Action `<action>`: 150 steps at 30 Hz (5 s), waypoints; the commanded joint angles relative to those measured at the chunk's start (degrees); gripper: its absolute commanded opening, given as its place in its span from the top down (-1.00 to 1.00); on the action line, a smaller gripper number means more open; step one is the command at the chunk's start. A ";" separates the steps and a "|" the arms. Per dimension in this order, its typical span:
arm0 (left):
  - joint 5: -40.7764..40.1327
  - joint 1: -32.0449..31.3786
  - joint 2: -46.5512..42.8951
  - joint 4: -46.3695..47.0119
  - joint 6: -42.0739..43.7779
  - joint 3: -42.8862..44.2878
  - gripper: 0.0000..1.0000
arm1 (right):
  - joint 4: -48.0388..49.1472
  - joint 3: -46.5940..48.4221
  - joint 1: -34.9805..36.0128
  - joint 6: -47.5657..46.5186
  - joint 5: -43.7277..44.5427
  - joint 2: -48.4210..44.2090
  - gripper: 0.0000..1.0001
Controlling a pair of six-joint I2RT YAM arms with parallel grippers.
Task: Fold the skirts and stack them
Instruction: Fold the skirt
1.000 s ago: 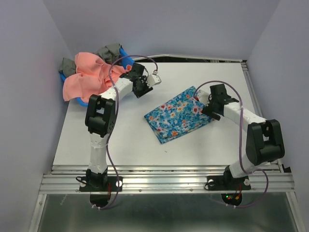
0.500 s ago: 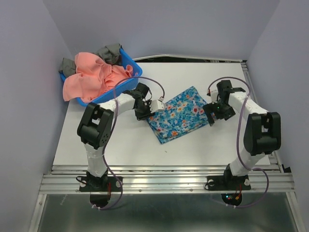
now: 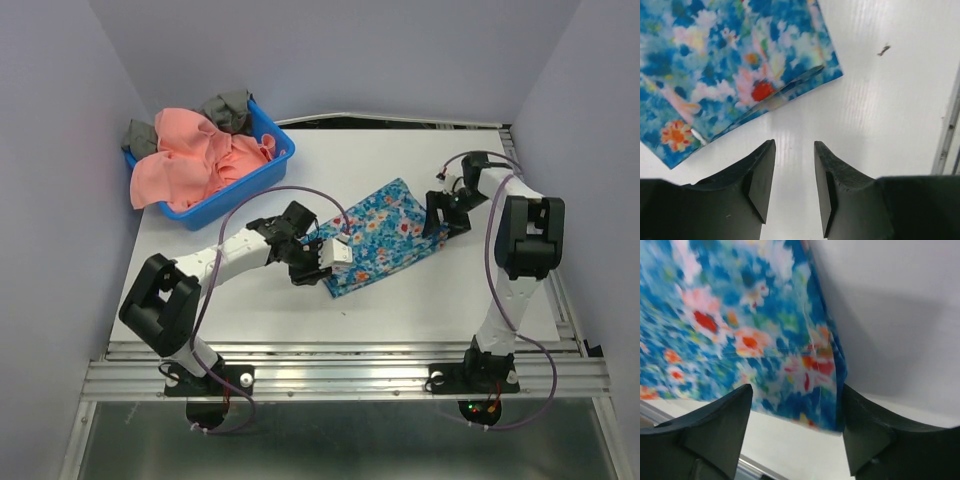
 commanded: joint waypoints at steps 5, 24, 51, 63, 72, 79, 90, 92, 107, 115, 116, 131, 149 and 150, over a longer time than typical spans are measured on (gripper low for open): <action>3.30 0.27 -7.88 1.50 -10.37 -0.48 -0.08 | 4.19 12.05 0.45 -1.50 -9.72 12.35 -0.06; -3.65 2.30 -8.52 18.27 34.96 -10.93 -0.68 | 7.89 30.63 15.65 -8.72 2.98 10.18 -0.74; -3.13 2.47 7.13 14.18 55.71 -12.00 0.02 | 14.74 8.99 20.22 -5.90 -8.67 12.53 -0.39; 6.98 0.72 0.12 -13.34 49.47 1.45 1.00 | 15.88 7.85 20.83 -8.28 -7.52 12.28 -0.38; 8.04 -3.41 3.45 -28.82 36.67 8.31 1.00 | 18.78 6.09 22.07 -1.96 -10.06 4.90 -0.46; 9.27 -5.70 7.31 -26.97 22.59 13.31 1.00 | 38.43 -0.74 22.07 30.39 -25.34 -1.25 -0.53; 12.61 -5.88 12.76 -33.99 14.92 24.56 1.00 | 91.47 -22.37 29.36 65.75 -32.40 4.10 -0.30; 12.61 -6.14 13.12 -36.37 15.62 27.98 1.00 | 89.20 -22.74 29.89 61.03 -30.29 4.80 -0.30; 9.97 -7.81 9.34 -38.84 14.40 28.63 1.00 | 70.83 -20.56 34.03 42.65 -26.68 -1.08 -0.54; 12.61 -11.06 7.67 -38.75 11.94 22.47 1.00 | 44.64 1.15 27.97 25.57 -21.32 0.93 -0.75; 12.78 -11.06 7.67 -38.66 11.68 22.12 1.00 | 43.32 3.17 27.00 23.82 -20.45 1.37 -0.75; 12.43 -11.15 10.48 -38.75 6.32 27.64 0.95 | 32.50 5.12 23.30 16.07 -22.81 13.24 -0.28; 11.12 -11.06 12.50 -38.49 2.97 31.60 0.83 | 34.60 -8.40 32.53 14.57 -29.05 6.74 0.16; 11.03 -11.06 12.85 -38.58 3.15 31.87 0.81 | 34.87 -8.93 33.05 14.75 -29.14 6.04 0.16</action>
